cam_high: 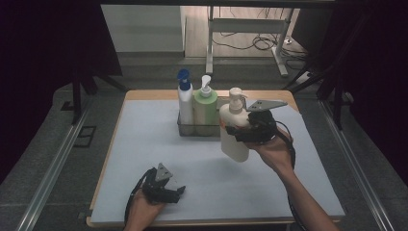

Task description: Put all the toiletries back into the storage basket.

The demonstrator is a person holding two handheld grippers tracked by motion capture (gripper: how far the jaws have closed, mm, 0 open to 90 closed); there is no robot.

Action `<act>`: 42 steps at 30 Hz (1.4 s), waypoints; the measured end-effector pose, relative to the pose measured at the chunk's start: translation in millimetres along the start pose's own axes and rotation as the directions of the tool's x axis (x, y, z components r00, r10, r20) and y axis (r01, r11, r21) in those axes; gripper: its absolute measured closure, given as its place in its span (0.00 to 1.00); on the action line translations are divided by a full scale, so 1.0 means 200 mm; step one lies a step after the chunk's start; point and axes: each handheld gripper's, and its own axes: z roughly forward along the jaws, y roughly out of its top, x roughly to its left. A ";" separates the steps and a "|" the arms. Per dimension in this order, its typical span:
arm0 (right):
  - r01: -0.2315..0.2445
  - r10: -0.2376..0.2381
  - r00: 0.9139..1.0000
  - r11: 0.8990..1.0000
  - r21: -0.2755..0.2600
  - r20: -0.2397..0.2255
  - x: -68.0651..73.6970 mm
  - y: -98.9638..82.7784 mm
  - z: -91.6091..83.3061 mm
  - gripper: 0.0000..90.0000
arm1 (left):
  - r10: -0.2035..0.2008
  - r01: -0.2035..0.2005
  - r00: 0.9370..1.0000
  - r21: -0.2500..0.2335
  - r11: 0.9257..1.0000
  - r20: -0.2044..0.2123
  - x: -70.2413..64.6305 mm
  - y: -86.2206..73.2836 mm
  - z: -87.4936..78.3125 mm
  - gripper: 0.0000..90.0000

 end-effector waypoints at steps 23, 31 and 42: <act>-0.072 0.076 0.991 0.996 -0.043 0.108 -0.23 0.12 0.06 0.41 | 0.000 0.000 1.000 0.000 1.000 0.000 0.00 0.00 0.00 0.14; -0.088 0.094 0.986 0.995 -0.055 0.139 -0.28 0.16 0.11 0.41 | 0.001 -0.001 1.000 0.001 1.000 -0.001 0.00 0.00 0.00 0.14; -0.101 0.111 0.981 0.992 -0.073 0.158 -0.33 0.21 0.20 0.41 | -0.001 0.001 1.000 -0.002 1.000 0.001 0.00 0.00 0.00 0.14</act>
